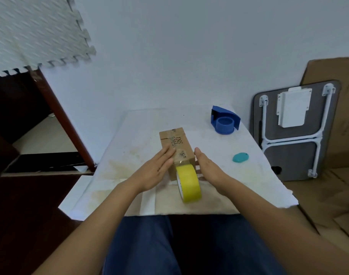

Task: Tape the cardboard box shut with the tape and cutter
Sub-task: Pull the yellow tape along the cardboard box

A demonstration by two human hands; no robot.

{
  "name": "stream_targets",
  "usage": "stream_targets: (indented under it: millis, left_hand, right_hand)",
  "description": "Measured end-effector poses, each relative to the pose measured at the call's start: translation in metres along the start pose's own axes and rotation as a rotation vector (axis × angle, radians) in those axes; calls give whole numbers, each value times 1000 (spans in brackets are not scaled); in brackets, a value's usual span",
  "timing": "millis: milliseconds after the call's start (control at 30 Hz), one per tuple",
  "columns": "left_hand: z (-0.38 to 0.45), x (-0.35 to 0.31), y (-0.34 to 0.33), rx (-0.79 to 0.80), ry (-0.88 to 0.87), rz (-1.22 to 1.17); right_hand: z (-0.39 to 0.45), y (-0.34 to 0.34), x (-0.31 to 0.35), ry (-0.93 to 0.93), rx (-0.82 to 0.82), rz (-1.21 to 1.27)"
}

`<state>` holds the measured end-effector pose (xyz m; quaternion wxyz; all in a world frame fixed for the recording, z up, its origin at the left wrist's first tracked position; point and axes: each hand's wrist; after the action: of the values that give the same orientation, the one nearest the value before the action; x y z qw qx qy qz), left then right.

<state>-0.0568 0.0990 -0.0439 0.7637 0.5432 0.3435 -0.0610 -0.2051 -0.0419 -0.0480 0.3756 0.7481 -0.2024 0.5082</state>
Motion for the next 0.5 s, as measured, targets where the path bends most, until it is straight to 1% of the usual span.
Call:
stream_targets:
  millis: [67, 133, 200, 300, 500]
  left_hand:
    - [-1, 2, -3, 52, -2, -21]
    - [0, 7, -3, 67, -19, 17]
    - [3, 13, -5, 25, -68, 87]
    - [15, 17, -10, -61, -118, 157]
    - [62, 23, -20, -159, -149, 169]
  right_hand:
    - [1, 0, 2, -34, 0, 66]
    - [4, 2, 7, -70, -5, 129]
    - [8, 2, 9, -84, 16, 145]
    - [17, 0, 11, -52, 26, 130]
    - [54, 10, 27, -106, 7, 180]
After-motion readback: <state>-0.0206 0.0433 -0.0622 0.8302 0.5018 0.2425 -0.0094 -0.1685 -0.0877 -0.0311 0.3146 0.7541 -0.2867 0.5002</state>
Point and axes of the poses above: each hand's wrist, its own z-axis towards the middle knuckle, its own y-axis out of the back of the hand, x = y × z, and after that the axes turned 12 degrees about -x, right-handed
